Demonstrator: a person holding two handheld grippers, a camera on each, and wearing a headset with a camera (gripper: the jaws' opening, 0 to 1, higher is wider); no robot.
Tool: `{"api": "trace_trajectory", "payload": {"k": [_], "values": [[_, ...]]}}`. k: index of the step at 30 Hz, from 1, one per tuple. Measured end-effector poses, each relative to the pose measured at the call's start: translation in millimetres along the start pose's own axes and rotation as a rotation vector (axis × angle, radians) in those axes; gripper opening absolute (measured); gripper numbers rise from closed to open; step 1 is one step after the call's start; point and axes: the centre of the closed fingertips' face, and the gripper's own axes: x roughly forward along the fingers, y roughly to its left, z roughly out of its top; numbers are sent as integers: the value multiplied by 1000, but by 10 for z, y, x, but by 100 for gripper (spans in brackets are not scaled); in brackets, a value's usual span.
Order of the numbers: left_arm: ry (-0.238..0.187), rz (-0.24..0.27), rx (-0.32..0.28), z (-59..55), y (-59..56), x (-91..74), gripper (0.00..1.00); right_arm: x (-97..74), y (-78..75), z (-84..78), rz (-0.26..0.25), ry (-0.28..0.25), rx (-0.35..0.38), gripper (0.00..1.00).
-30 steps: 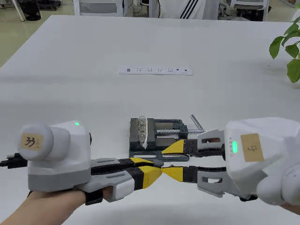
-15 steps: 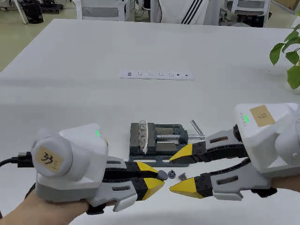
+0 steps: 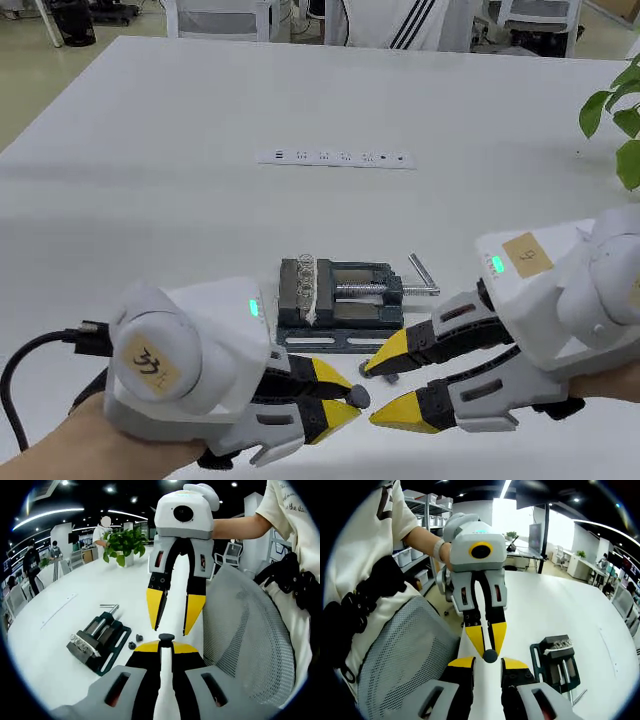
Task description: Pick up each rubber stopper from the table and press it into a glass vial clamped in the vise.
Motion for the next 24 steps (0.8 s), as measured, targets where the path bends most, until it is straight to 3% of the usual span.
{"api": "trace_trajectory", "payload": {"k": [13, 24], "values": [[18, -31, 29, -44, -61, 8, 3, 42, 85, -17, 40, 13, -13, 13], [16, -40, 19, -22, -69, 11, 3, 26, 58, -20, 30, 33, -30, 8]]}}
